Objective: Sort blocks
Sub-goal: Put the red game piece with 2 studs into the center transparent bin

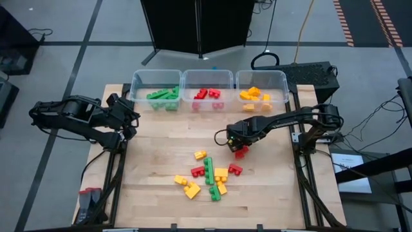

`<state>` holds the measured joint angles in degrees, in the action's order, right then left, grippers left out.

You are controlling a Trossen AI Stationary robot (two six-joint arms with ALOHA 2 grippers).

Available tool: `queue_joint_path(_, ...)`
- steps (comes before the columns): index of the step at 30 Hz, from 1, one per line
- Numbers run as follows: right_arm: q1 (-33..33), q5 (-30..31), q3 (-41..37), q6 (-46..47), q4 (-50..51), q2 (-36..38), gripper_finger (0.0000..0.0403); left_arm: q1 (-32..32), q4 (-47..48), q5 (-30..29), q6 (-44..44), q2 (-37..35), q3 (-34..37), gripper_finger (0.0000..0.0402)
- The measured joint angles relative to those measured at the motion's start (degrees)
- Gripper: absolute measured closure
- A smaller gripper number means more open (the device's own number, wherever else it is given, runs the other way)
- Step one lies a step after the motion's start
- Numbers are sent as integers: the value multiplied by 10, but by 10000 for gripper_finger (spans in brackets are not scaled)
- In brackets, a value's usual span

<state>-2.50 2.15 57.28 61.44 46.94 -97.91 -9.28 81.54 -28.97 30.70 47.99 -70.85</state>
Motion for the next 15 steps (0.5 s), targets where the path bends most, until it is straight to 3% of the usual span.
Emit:
queue_joint_path(7, 0, -1, -6, 5, 58, -7, 177, 0, 1, 0, 0, 0, 0, 402)
queue_joint_path(15, 2, 0, -6, -11, 47, -6, 177, 0, 0, 0, 0, 0, 0, 402)
